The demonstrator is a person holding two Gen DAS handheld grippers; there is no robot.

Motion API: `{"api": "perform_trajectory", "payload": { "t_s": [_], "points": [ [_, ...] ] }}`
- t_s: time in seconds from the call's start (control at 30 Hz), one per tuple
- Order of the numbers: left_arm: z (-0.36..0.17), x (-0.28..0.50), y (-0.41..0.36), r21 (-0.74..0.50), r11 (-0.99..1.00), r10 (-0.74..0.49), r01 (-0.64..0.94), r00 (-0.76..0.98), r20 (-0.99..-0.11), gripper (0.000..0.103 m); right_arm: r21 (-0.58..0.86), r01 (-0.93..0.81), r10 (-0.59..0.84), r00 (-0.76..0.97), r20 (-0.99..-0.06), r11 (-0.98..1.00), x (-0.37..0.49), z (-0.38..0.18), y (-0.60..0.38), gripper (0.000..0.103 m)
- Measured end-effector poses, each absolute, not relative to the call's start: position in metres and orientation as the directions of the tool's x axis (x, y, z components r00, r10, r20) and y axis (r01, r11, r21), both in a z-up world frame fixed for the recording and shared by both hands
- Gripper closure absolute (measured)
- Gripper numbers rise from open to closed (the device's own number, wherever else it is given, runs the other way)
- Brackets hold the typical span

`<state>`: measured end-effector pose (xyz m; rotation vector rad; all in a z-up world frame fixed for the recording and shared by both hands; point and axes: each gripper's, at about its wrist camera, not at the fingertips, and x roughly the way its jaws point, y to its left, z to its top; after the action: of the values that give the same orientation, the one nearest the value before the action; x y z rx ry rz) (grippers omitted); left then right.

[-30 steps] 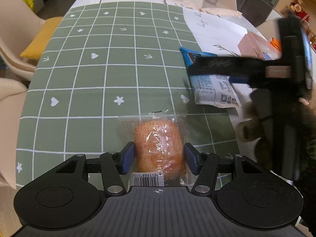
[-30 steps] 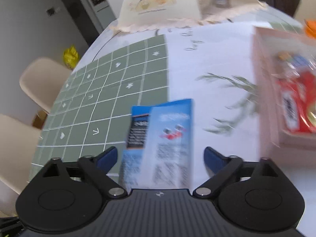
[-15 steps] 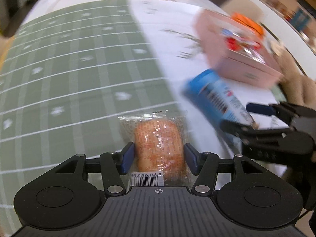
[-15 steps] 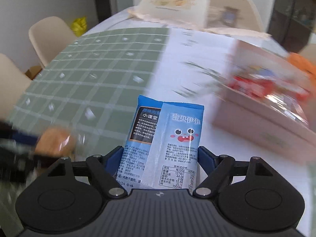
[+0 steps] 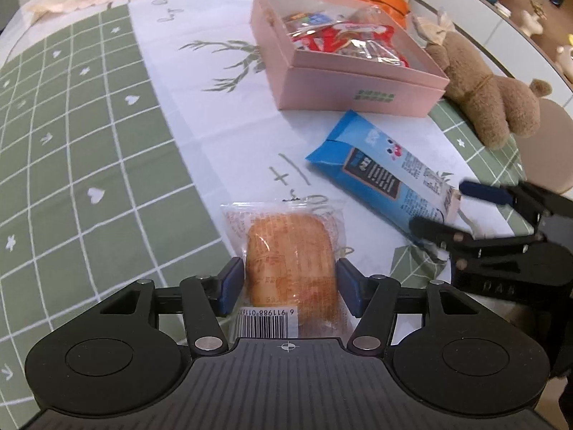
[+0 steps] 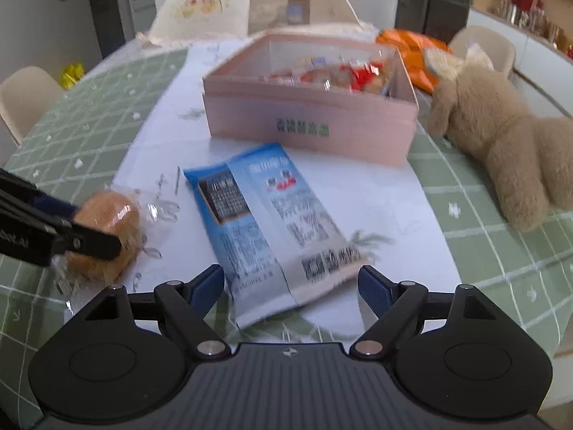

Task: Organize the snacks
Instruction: 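Lift the blue packet with the right tool while the left tool holds the bread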

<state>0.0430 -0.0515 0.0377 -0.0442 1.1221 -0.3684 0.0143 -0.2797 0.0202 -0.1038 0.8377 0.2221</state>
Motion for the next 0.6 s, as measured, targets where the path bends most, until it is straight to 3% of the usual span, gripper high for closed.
{"api": "perform_trajectory", "payload": {
  "t_s": [0.13, 0.3, 0.4, 0.6],
  "points": [
    [0.04, 0.037, -0.038, -0.211, 0.951, -0.287, 0.226, 0.392, -0.874, 0.04, 0.013, -0.269, 0.198, 0.673, -0.712, 0.963, 0.035, 0.021, -0.277, 0.019],
    [0.039, 0.033, -0.018, -0.218, 0.963, -0.265, 0.159, 0.404, -0.876, 0.037, 0.19, -0.183, 0.263, 0.619, -0.74, 0.965, 0.064, 0.012, -0.29, 0.017],
    [0.038, 0.029, -0.014, -0.229, 0.962, -0.272, 0.152, 0.417, -0.867, 0.037, 0.252, -0.231, 0.341, 0.583, -0.737, 0.94, 0.061, 0.012, -0.286, 0.013],
    [0.038, 0.026, -0.017, -0.212, 0.964, -0.261, 0.159, 0.427, -0.866, 0.038, 0.114, -0.319, 0.291, 0.588, -0.755, 0.941, 0.06, 0.007, -0.252, 0.008]
  ]
}}
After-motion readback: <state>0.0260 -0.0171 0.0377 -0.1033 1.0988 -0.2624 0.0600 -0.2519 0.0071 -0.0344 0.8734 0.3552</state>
